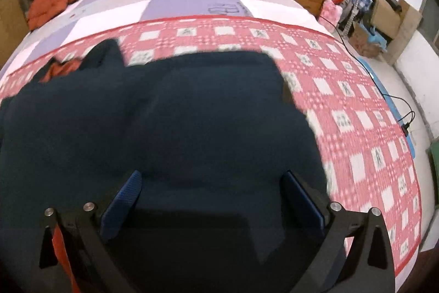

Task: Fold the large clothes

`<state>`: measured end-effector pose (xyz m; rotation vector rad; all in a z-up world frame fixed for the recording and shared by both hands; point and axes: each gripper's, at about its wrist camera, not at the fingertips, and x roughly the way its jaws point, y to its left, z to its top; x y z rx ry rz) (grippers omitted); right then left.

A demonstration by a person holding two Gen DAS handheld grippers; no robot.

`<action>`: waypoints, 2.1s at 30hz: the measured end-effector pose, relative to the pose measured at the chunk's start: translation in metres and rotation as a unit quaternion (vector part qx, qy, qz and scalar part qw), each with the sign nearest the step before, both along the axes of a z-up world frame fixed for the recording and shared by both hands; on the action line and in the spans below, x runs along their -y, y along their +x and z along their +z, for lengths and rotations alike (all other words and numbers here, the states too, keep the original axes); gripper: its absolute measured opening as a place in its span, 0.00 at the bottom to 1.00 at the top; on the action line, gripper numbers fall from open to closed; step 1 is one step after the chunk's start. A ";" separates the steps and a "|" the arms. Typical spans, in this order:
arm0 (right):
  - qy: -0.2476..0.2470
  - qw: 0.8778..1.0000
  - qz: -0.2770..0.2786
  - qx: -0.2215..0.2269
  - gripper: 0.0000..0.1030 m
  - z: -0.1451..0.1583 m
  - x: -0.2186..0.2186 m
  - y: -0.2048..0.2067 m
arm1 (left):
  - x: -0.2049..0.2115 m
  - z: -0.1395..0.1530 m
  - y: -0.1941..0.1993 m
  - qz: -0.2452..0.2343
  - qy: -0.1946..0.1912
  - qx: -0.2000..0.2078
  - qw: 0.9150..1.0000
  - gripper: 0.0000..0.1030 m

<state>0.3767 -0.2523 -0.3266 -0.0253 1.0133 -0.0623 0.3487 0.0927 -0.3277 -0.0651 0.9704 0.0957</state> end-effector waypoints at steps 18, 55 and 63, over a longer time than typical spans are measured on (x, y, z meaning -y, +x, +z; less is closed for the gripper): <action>-0.044 0.992 0.118 0.014 1.00 0.020 -0.080 -0.061 | 0.070 0.019 -0.048 -0.080 0.009 -0.007 0.997 1.00; 0.002 0.999 -0.007 0.036 1.00 -0.006 0.081 -0.105 | -0.023 0.006 -0.131 -0.010 0.026 0.035 0.999 1.00; 0.002 0.997 0.018 0.073 1.00 0.032 0.032 -0.138 | 0.033 0.044 -0.159 -0.066 -0.012 0.068 0.995 0.98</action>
